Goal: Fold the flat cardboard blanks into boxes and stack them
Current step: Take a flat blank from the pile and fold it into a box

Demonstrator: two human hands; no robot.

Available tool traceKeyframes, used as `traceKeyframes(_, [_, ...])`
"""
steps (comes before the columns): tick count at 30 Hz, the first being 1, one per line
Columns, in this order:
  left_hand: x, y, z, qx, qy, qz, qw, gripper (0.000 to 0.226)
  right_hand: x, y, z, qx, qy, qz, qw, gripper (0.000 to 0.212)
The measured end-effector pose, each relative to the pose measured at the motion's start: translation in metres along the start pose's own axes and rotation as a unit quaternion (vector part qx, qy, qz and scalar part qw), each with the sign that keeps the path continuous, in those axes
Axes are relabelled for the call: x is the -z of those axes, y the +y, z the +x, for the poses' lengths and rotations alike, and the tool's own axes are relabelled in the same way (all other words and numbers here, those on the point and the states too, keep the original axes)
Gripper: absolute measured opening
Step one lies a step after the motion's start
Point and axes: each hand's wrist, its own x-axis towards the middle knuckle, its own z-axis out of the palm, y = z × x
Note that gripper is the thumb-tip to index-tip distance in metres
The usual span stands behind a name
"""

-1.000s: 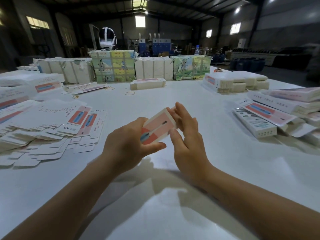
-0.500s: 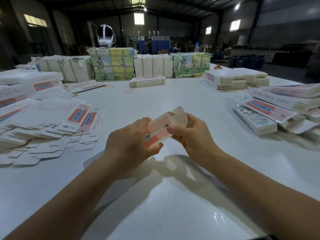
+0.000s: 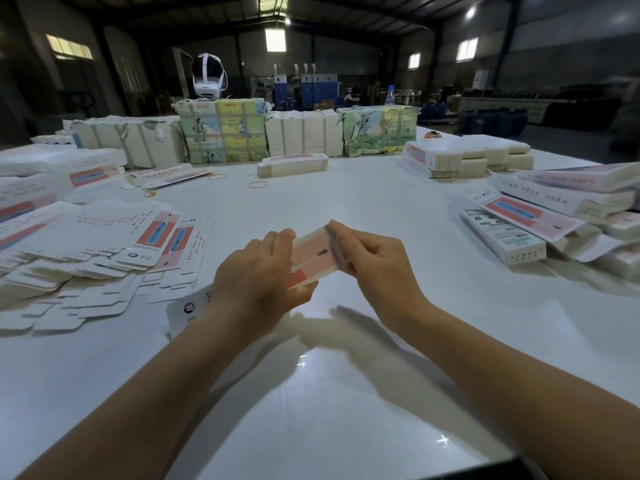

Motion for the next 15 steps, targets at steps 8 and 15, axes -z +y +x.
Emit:
traceKeyframes(8, [0.0058,0.0042,-0.0035,-0.027,0.022,-0.027,0.999,0.064,0.0008,-0.006,-0.0034,0.056,0.029,-0.016,0.998,0.026])
traceKeyframes(15, [0.0074,0.0063,-0.0031,-0.045,0.047,-0.008,0.998,0.066,0.0004,-0.008,-0.0053,0.058,0.034,-0.008,0.998,0.029])
